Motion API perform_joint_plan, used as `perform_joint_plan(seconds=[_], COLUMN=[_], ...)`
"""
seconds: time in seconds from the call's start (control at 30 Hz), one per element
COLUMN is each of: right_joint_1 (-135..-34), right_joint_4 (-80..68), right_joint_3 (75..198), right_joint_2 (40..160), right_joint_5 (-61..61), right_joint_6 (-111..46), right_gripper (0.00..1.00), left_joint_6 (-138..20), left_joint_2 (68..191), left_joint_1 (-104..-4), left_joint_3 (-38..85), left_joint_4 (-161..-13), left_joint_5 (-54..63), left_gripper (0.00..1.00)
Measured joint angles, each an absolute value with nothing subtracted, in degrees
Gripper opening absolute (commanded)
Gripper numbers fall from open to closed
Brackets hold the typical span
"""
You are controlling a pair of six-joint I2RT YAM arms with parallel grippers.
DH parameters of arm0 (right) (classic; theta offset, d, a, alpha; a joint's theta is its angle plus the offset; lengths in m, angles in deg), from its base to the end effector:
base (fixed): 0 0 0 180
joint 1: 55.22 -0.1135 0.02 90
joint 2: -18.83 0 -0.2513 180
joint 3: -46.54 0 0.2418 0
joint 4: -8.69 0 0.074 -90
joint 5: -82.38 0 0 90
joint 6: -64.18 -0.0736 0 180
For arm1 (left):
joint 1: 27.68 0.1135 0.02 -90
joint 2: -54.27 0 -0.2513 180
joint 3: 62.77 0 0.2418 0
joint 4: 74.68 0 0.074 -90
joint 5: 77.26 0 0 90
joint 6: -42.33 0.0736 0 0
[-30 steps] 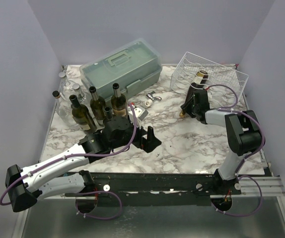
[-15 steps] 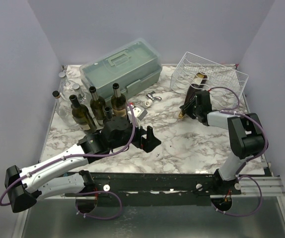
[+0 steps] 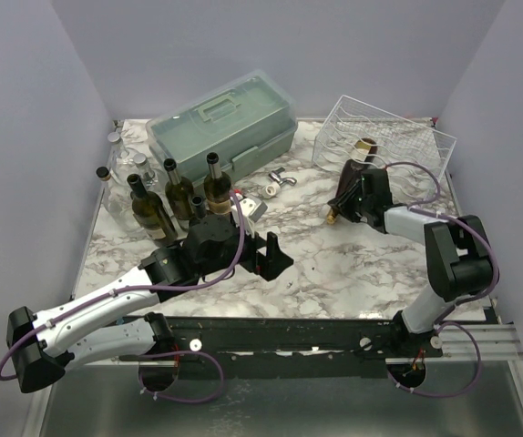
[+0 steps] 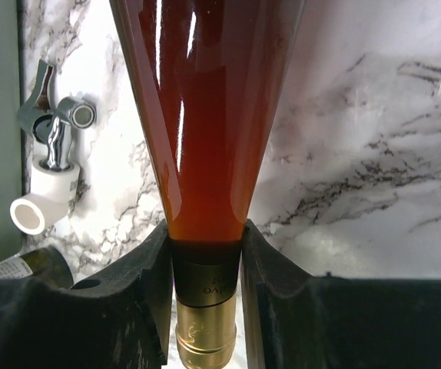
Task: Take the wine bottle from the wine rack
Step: Pick up the wine bottle from the wine rack.
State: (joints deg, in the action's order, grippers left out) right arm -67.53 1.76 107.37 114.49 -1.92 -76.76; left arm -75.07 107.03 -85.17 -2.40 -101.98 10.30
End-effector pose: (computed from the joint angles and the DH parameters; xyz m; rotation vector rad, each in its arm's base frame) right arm 0.3434 0.0824 0.1274 0.7407 2.2745 0.6628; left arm 0.1298 -0.2096 0.2959 0.5633 1.9769 -1.0092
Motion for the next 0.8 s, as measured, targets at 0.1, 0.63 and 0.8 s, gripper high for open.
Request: perform_joint_plan(seconds=[0.1,0.63,0.8], right_joint_1=[-67.6,-70.2,-70.2], right_joint_4=[0.4,-10.1,-13.0], right_joint_3=[106.7,106.4,106.5], right_joint_2=[112.9,108.1,105.4], right_joint_5=[-1.0,3.7,3.8], right_joint_6=[-76.7,-76.8,-76.8], right_gripper=[0.0,0.0,0.0], left_joint_6=[-75.1,-75.0,-74.8], left_joint_2=[107.0,106.8,106.8], left_joint_1=[-85.2,-85.2,-85.2], left_joint_3=[-2.5,-2.5,-2.5], left_joint_4=[-102.0,-102.0,-102.0], left_joint_5=[10.4,10.5,10.4], left_gripper=[0.99,0.99,0.99])
